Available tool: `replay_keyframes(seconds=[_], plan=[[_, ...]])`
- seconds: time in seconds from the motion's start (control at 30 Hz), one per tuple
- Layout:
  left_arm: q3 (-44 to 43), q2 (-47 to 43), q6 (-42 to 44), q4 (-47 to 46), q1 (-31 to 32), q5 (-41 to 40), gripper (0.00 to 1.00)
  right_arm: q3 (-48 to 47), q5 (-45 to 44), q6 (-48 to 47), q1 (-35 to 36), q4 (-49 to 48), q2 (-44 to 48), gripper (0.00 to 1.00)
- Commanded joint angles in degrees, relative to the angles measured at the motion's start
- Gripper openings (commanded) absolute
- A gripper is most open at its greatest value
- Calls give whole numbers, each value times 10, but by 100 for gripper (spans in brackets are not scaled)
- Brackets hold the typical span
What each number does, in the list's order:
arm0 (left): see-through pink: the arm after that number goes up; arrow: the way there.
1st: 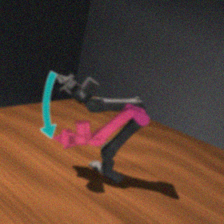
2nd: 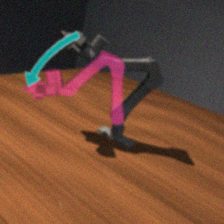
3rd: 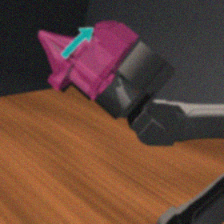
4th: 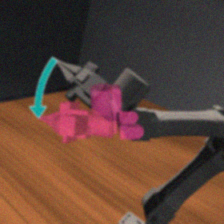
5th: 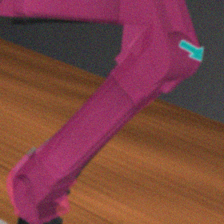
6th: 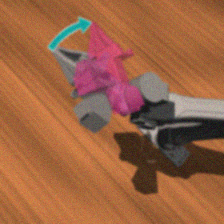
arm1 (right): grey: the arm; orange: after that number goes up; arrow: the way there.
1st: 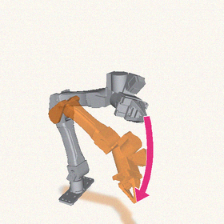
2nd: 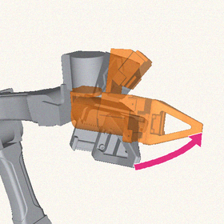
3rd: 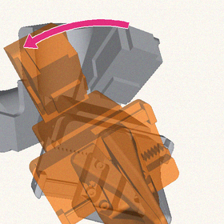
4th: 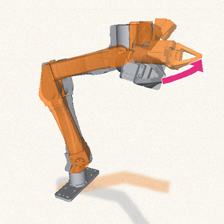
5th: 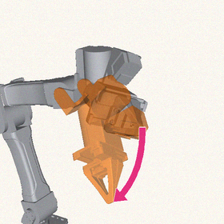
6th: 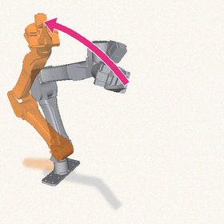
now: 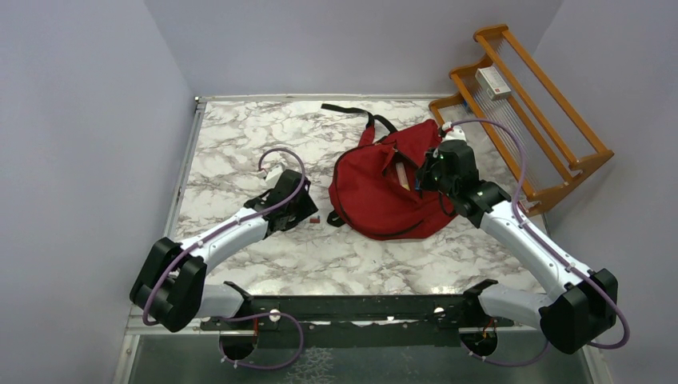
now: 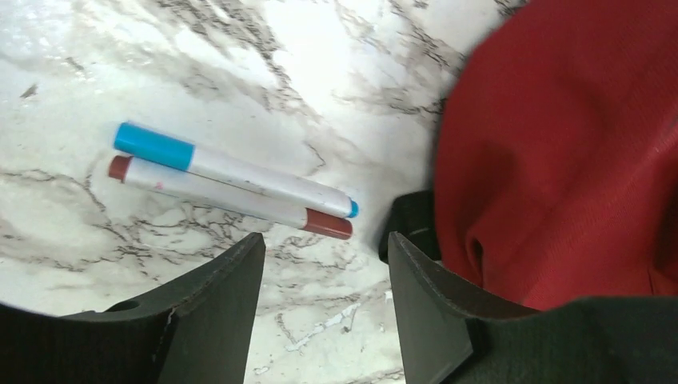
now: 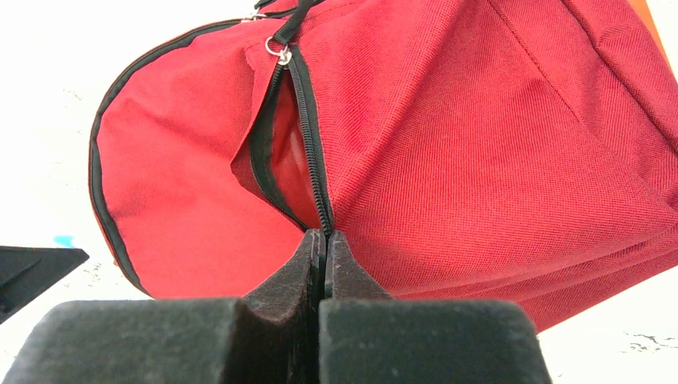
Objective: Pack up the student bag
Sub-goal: Pick up the stationery from the center of the board.
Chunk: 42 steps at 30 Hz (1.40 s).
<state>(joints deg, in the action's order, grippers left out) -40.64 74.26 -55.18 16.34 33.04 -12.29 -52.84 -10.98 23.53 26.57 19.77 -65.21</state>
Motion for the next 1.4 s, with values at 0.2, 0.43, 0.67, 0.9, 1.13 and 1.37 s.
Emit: replay_keyframes(seconds=[0.2, 0.43, 0.67, 0.9, 1.13, 1.37], plan=[[-18, 26, -41, 0, -21, -35, 56, 13, 4, 0, 5, -4, 1, 0], [-17, 47, -32, -12, -43, -29, 55, 13, 7, 3, 5, -4, -1, 1], [-17, 71, -19, -34, -53, -25, 54, 8, 10, 3, 4, -5, -6, 0], [-16, 90, -13, -43, -57, -17, 54, 9, 11, 5, 5, -3, -4, 0], [-17, 112, -9, -60, -59, -16, 53, 2, 15, 4, 5, -1, -10, 1], [-44, 155, 32, -59, -60, -5, 50, 5, 13, 3, 5, -1, -11, 0]])
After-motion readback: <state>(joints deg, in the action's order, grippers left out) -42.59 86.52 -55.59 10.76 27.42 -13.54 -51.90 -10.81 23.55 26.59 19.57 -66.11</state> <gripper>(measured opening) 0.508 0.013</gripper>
